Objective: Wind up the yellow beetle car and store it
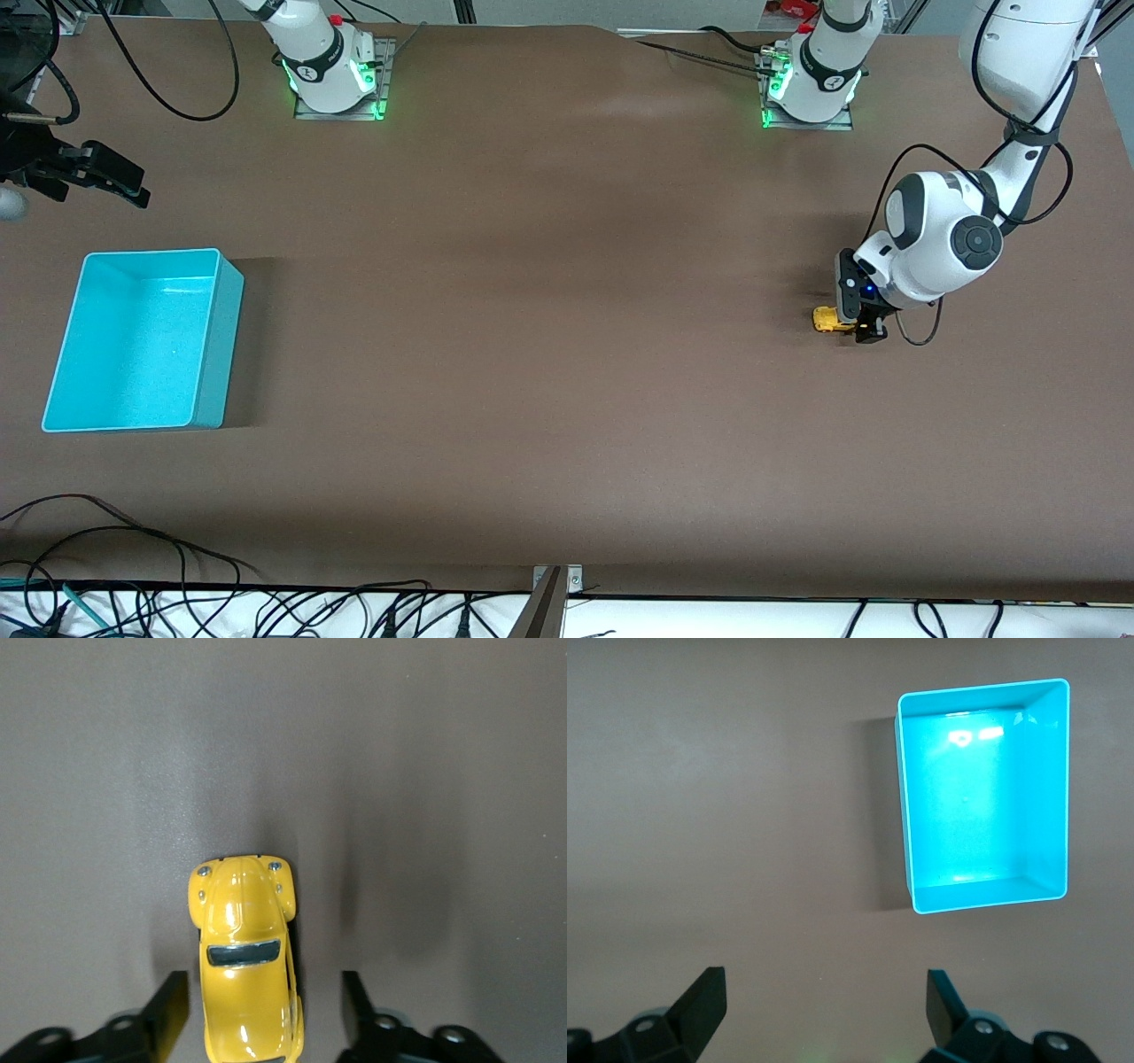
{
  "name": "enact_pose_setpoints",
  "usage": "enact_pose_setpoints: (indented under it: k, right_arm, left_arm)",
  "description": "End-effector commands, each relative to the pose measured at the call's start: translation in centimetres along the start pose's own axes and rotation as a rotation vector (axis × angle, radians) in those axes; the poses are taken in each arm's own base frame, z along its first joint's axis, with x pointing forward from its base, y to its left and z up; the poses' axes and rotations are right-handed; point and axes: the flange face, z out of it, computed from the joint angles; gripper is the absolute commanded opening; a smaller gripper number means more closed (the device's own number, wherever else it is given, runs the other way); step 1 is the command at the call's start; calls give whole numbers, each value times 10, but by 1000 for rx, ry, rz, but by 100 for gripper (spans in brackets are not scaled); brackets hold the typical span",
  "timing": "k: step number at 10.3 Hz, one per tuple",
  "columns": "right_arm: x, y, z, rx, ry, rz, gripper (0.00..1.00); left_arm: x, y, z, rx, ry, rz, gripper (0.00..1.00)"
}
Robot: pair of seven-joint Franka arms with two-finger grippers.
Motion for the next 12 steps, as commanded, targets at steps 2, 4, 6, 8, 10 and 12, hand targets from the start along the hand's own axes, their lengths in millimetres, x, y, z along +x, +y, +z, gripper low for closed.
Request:
enact_pose_setpoints:
  k: [2,4,6,8,10,12]
  right_arm:
    - [-1,0,-4,8,2,13,100]
    - [-1,1,-4,8,2,15,100]
    - [0,0,-4,7,4,13,100]
    - [0,1,-4,7,6,15,100]
    - [-1,-1,-4,8,4,12,100]
    - [-1,1,-4,7,4,15,100]
  left_arm:
    - [-2,-3,2,5,12,3,6]
    - [-3,-4,4,4,6,19,0]
    - [-3,-4,6,1,6,22,0]
    - [-13,-2,13,-11,2,5,0]
    - [-18,-2,21,-25,0,-4,0]
    - [-31,-3,23,-25,-8,-14,0]
